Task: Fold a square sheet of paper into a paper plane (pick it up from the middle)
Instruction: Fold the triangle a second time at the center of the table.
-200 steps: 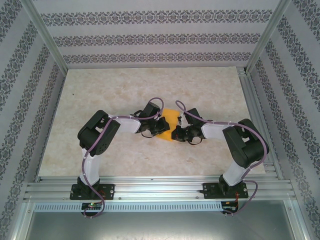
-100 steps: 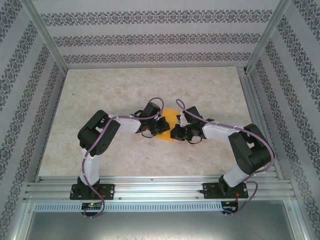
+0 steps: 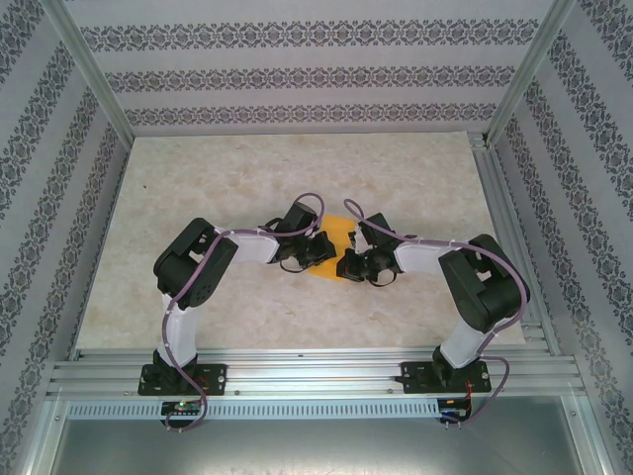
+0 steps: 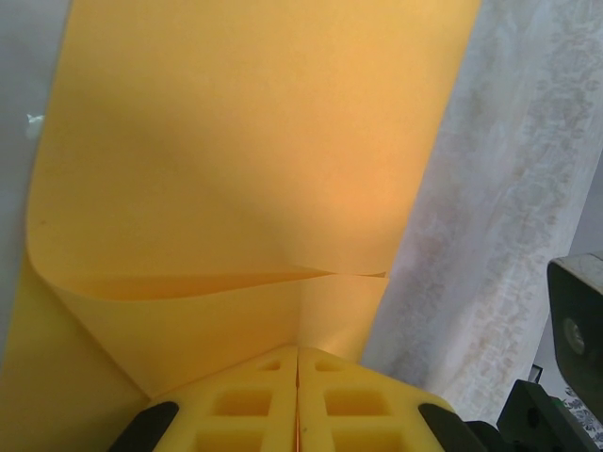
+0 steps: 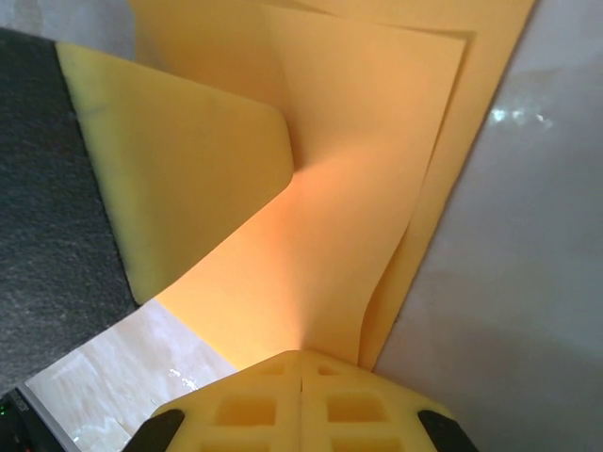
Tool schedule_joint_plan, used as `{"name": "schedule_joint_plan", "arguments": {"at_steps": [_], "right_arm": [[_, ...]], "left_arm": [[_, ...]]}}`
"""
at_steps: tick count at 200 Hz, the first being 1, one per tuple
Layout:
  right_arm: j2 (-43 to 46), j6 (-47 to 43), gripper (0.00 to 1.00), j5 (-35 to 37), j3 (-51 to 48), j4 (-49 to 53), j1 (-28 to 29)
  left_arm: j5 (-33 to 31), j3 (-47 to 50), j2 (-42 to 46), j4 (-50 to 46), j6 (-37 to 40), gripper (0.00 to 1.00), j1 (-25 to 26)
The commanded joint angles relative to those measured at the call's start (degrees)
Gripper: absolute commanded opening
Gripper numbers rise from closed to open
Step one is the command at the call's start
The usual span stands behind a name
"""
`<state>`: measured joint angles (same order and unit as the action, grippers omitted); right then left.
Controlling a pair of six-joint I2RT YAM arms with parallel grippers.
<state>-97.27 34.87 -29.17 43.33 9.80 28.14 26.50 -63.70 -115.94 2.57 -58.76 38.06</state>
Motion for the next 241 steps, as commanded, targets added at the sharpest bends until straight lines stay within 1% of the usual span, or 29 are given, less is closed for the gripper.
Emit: {"name": "schedule_joint_plan", "arguments": {"at_steps": [1,60,90,122,142,159,180,199,213,241], "right_arm": [[0.53,-0.76,0.05,1.74,-3.37,6.02,0.94],[3.41,-1.79,0.05,2.04,-4.4,10.79,1.12],[4.81,-1.91,0.05,1.04,-5.96,10.65,1.3],[5.05,-2.0,0.05,2.0,-6.41,11.38,1.22],[7.86,-1.46,0.05,1.83,-5.22,11.36,1.21],[11.37,0.57,0.05,0.99,-3.91,9.21,1.13],[13.54,2.16,0.05,1.03,-2.06,7.45,0.98],[12.46,3.25,0.05,1.04,-0.7,5.07,0.86],[10.07,3.45,0.05,1.48,0.07,4.53,0.78],[5.41,4.24,0.05,0.38,0.09,0.1,0.82]], "left_arm": [[-1.94,-0.1,-0.6,-3.71,1.51,0.1,0.78],[-2.23,-0.64,-0.87,-4.23,1.97,0.1,0.78],[-2.33,-0.33,-0.87,-4.1,1.74,0.1,0.78],[-2.13,0.02,-0.87,-3.52,1.56,0.1,0.78],[-1.94,-0.06,-0.87,-3.38,1.55,0.1,0.78],[-1.63,-0.15,-0.87,-3.37,1.75,0.1,0.78],[-1.74,-0.13,-0.77,-3.71,1.88,0.1,0.78],[-1.72,-0.14,-0.78,-3.62,1.81,0.1,0.78],[-1.63,-0.21,-0.77,-3.64,1.82,0.1,0.78],[-1.5,-0.46,-0.68,-3.71,1.92,0.1,0.78]]}}
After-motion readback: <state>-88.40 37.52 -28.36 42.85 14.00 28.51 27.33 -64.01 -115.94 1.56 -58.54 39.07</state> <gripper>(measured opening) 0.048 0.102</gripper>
